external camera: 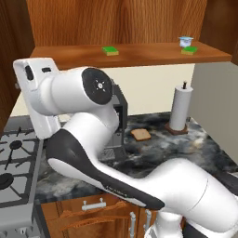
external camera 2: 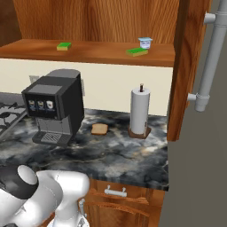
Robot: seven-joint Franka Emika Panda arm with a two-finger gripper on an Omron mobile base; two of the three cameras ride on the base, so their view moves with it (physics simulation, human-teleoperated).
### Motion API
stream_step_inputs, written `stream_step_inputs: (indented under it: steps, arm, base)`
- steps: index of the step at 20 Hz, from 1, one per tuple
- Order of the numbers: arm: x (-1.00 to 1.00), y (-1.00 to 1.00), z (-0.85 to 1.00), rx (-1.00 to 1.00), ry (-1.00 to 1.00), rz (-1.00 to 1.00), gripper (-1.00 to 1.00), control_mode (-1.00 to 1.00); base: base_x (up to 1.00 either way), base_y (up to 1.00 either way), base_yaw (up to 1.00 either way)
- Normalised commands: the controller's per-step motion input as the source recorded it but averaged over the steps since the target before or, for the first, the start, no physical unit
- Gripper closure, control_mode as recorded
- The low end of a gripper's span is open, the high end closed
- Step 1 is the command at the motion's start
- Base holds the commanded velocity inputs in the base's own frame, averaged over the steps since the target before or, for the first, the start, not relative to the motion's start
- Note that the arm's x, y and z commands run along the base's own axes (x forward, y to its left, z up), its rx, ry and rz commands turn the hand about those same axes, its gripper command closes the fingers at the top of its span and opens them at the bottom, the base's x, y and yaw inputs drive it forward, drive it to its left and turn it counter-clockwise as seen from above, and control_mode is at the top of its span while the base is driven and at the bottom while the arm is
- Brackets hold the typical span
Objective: Pick the sponge and sponge from the cabinet and place them on the counter.
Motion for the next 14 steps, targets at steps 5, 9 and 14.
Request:
stream_step_inputs:
  steps: [5, 9, 14]
  arm:
    - [-0.81, -0.60, 0.23, 0.11, -0.16, -0.03, -1.00, -1.00]
    - [-0.66, -0.61, 0.15, 0.11, -0.11, -0.08, -1.00, -1.00]
    - [-0.33, -0.75, 0.01, 0.14, -0.05, -0.11, -1.00, -1.00]
  base:
    - [0.00, 0.00, 0.00]
    - [0.00, 0.00, 0.00]
    - [0.00, 0.00, 0.00]
